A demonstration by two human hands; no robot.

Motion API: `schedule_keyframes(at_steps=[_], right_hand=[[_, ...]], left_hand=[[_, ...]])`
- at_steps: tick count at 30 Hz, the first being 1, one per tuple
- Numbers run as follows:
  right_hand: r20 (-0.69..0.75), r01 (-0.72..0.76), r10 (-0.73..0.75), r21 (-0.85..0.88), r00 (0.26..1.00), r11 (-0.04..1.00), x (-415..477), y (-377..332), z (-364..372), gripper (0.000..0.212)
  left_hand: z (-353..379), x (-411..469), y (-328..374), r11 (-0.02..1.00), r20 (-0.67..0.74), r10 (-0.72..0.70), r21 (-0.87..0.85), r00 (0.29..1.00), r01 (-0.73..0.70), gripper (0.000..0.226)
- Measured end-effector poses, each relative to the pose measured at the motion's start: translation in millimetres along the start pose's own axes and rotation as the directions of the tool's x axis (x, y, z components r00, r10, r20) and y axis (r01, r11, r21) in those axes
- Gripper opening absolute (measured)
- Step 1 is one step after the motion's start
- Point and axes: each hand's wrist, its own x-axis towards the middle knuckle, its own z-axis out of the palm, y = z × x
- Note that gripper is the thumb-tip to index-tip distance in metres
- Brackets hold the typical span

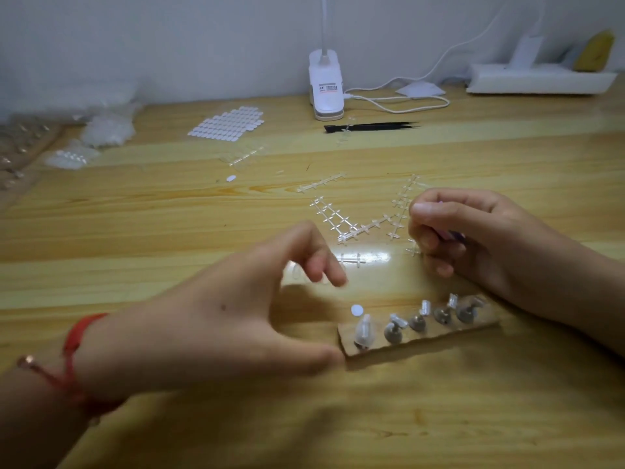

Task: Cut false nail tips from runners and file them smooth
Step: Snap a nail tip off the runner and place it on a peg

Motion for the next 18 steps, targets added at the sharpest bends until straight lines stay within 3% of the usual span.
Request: schedule_keyframes(at_steps=[5, 8, 13, 18], right_hand=[[-0.033, -0.062, 0.067, 0.149, 0.997, 0.987, 0.6, -4.5, -5.2, 0.016], [-0.037, -0.096, 0.110, 0.263, 0.993, 0.960, 1.2, -5.7, -10.1, 0.012], [-0.011, -0.104, 0.111, 0.264, 0.994, 0.959, 1.6, -3.2, -13.2, 0.015], [-0.021, -0.060, 0.066, 0.224, 0.998, 0.973, 2.5, 0.4, -12.3, 0.008]], left_hand=[[-12.4, 15.3, -20.0, 0.979, -0.203, -0.043, 0.185, 0.978, 0.081, 0.042], [-4.5, 22.5, -21.6, 0.917, -0.174, -0.018, 0.389, 0.985, 0.085, 0.049], [-1.3, 26.6, -21.2, 0.939, -0.190, -0.004, 0.337, 0.982, 0.069, 0.044], [-4.8, 28.8, -6.3, 0.917, -0.274, 0.214, 0.389, 0.938, -0.095, 0.036]])
